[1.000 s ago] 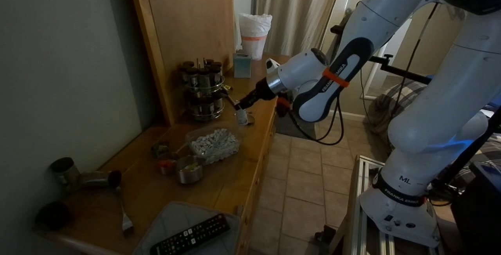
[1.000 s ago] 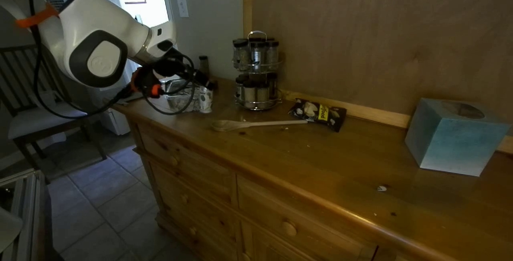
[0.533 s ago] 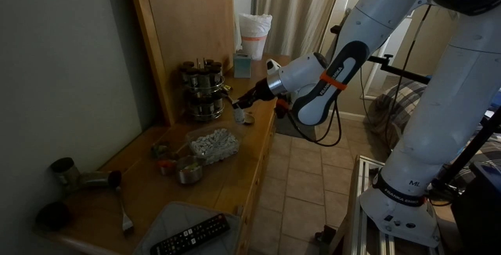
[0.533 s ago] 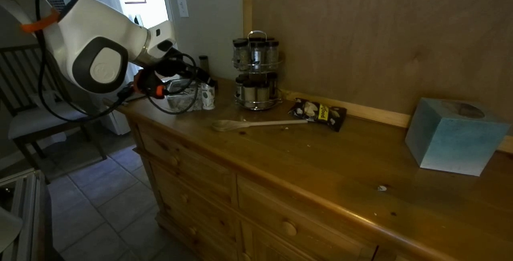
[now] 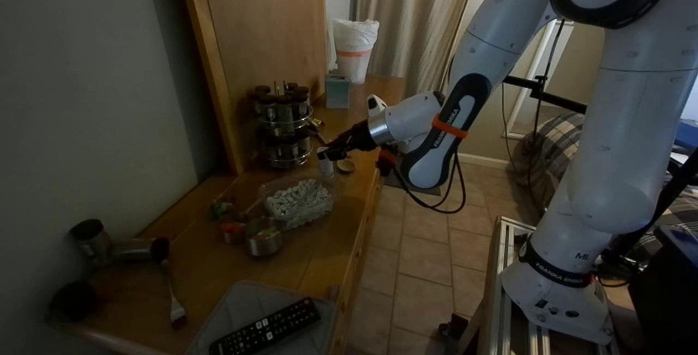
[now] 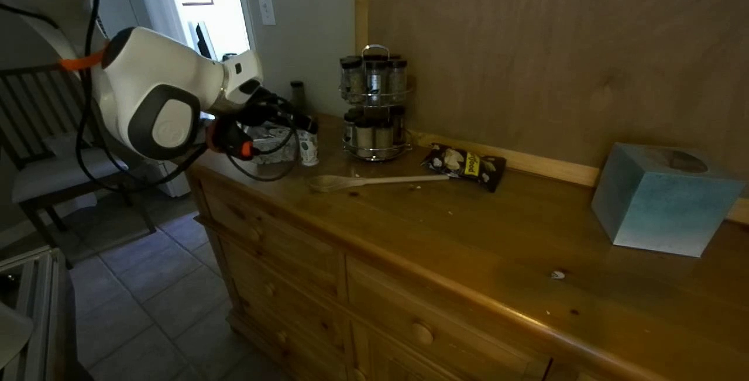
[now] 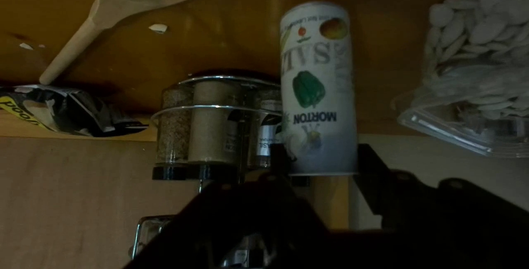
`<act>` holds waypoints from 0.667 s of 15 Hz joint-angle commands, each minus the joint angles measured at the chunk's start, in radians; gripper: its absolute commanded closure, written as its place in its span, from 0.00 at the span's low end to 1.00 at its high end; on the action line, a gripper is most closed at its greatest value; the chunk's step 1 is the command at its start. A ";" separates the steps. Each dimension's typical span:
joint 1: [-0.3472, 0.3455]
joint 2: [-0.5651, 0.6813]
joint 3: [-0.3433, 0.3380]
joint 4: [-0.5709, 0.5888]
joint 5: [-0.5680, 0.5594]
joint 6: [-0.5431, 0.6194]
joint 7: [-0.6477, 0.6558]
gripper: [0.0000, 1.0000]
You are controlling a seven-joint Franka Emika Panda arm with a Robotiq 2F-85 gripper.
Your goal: Move the white bottle forward, then put it upright
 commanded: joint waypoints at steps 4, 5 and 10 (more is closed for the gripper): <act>0.028 0.093 -0.026 0.056 -0.016 0.077 -0.001 0.44; 0.027 0.096 -0.026 0.058 -0.017 0.082 0.000 0.29; 0.026 0.081 -0.025 0.052 -0.020 0.102 0.008 0.00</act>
